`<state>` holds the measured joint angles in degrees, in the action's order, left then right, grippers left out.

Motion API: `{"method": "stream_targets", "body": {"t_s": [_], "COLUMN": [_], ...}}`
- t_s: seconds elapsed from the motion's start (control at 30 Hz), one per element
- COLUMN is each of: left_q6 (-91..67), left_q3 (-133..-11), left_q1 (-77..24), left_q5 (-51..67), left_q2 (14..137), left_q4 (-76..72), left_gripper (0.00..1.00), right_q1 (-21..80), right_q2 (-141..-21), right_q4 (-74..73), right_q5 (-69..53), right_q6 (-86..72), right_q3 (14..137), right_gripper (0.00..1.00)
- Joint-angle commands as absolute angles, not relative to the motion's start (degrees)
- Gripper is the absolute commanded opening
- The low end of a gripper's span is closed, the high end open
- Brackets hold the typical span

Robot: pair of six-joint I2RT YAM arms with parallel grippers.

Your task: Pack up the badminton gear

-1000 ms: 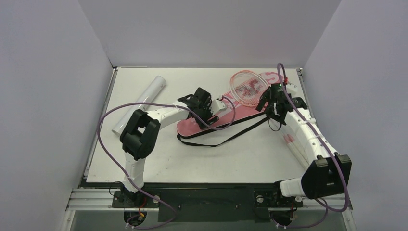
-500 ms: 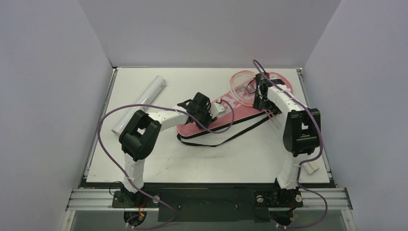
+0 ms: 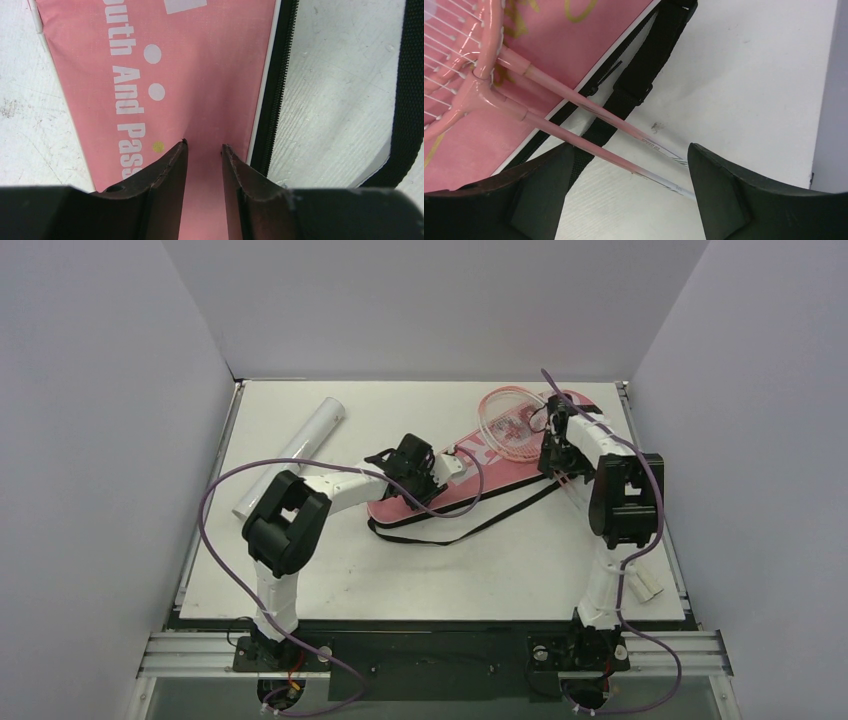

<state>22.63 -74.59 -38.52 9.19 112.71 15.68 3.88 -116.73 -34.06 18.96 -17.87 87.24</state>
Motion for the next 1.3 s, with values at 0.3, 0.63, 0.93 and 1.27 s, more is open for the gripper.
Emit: {"method": "stream_targets", "body": {"t_s": [0.3,0.63,0.93,1.27], "left_q6": [21.6,21.72,22.51,25.69], "left_q3": [-72.99,-71.38,-75.72,-83.29], "left_q1": [-37.45,-39.74,-41.71,-44.89], "left_q5": [8.84,6.39,3.73,1.83], "left_q2": [109.19,107.45,110.0,116.38], "left_q4": [16.56,14.09,13.53,14.41], "left_gripper": [0.38,0.38,0.44,0.54], "right_q1": [0.27,-1.7,-1.36,-1.38], "right_q2": [-120.45,-116.3,-110.13,-98.91], "right_q4": [-35.2,-30.96,-29.0,-25.93], "right_q5": [6.56,-1.83,2.33,6.98], "right_q6": [-20.71,-24.97,-26.56,-29.67], "right_q3": [88.82,84.14,79.34,67.75], "right_gripper": [0.48,0.01,0.0,0.0]}}
